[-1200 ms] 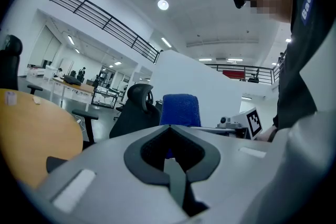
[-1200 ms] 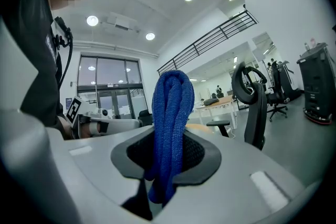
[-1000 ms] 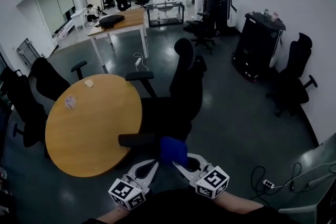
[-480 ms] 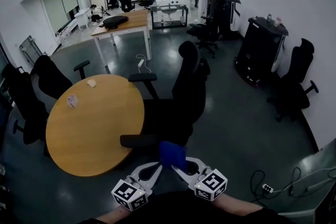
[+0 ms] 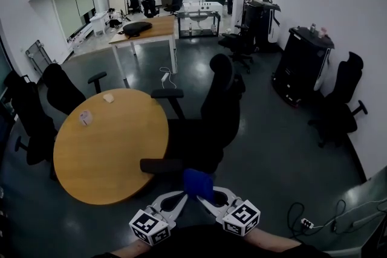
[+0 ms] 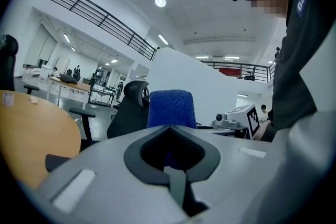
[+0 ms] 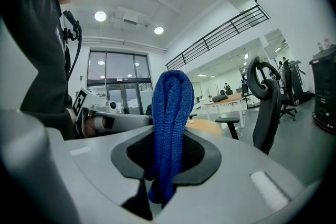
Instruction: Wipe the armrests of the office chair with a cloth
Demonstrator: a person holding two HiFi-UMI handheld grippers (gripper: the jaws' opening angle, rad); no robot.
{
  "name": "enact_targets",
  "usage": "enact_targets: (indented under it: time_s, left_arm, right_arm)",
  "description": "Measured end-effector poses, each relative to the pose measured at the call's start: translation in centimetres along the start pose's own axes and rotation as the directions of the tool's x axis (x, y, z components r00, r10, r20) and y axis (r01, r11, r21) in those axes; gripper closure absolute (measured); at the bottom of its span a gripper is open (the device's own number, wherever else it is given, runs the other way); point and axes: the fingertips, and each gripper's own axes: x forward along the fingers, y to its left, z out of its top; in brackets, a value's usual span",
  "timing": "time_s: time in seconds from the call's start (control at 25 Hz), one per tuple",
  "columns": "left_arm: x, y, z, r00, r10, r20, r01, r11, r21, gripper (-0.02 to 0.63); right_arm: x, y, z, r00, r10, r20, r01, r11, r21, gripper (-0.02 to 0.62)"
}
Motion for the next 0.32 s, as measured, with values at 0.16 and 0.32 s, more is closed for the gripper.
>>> enact_targets:
  time_s: [0.16, 0.32]
  left_arm:
    - [-0.17, -0.06, -0.1, 1.0, 0.001, 0.0, -0.001, 1.0, 0.0, 0.592]
    - [-0.46, 0.24, -0.16, 1.0, 0.006, 0.001, -0.006, 1.0, 0.002, 0.593]
  right_arm:
    - [-0.06, -0.02, -0.12, 1.0, -0.007, 0.003, 0.007, 1.0, 0.007, 0.502]
    - [0.16, 0.1, -0.36, 1.0, -0.009, -0.001, 0.009, 1.0, 0.013, 0.502]
